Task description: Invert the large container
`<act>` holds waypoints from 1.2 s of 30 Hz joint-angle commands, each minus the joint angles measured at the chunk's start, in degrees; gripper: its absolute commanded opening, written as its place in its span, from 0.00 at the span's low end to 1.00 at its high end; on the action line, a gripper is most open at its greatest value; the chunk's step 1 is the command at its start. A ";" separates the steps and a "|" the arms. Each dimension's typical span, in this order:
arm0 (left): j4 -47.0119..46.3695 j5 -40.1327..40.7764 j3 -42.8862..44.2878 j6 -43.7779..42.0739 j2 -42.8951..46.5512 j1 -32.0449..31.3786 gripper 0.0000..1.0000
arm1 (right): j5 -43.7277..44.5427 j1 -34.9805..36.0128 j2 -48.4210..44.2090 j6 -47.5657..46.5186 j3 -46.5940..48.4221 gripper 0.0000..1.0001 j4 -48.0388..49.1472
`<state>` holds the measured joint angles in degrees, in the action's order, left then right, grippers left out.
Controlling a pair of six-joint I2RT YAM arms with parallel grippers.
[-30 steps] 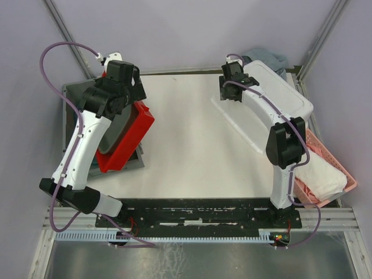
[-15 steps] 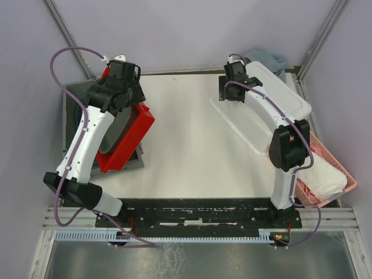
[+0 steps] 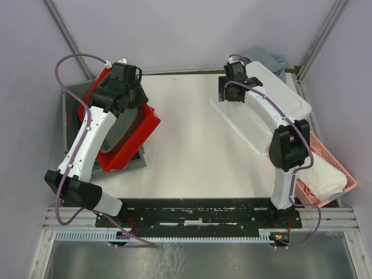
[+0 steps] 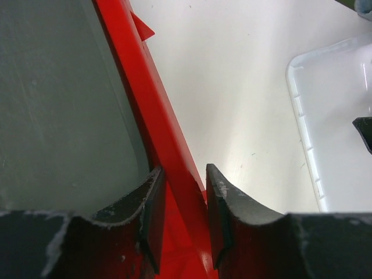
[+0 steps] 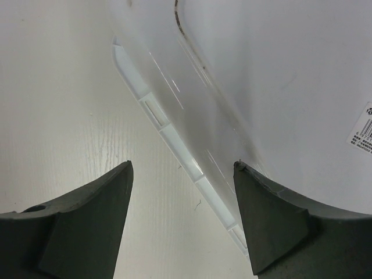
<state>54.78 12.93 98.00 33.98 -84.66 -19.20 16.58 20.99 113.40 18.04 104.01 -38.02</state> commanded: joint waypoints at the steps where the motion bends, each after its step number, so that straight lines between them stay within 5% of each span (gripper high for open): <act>1: -2.32 -4.56 0.15 1.06 0.02 -0.27 0.12 | -0.75 -0.04 -3.43 0.94 0.67 0.78 0.53; 8: 4.05 -2.30 13.98 -6.44 -0.73 0.35 0.03 | 1.24 -0.04 -4.54 -0.62 0.37 0.78 0.41; 15: 3.23 -12.00 18.12 -15.29 0.08 -0.79 0.03 | 2.77 -0.08 -6.10 -1.74 4.40 0.78 -1.05; 29: 3.14 -8.20 32.80 -21.32 -8.62 -17.24 0.03 | -1.34 -1.62 -15.44 3.58 8.59 0.79 -0.49; 36: -1.39 -11.01 31.21 -18.61 -14.78 -21.67 0.03 | 3.79 -4.02 -24.38 5.33 3.10 0.79 0.59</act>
<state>65.58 6.83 128.18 18.48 -96.92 -38.48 16.03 18.22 95.81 21.69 109.54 -39.72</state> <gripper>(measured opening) 0.359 0.790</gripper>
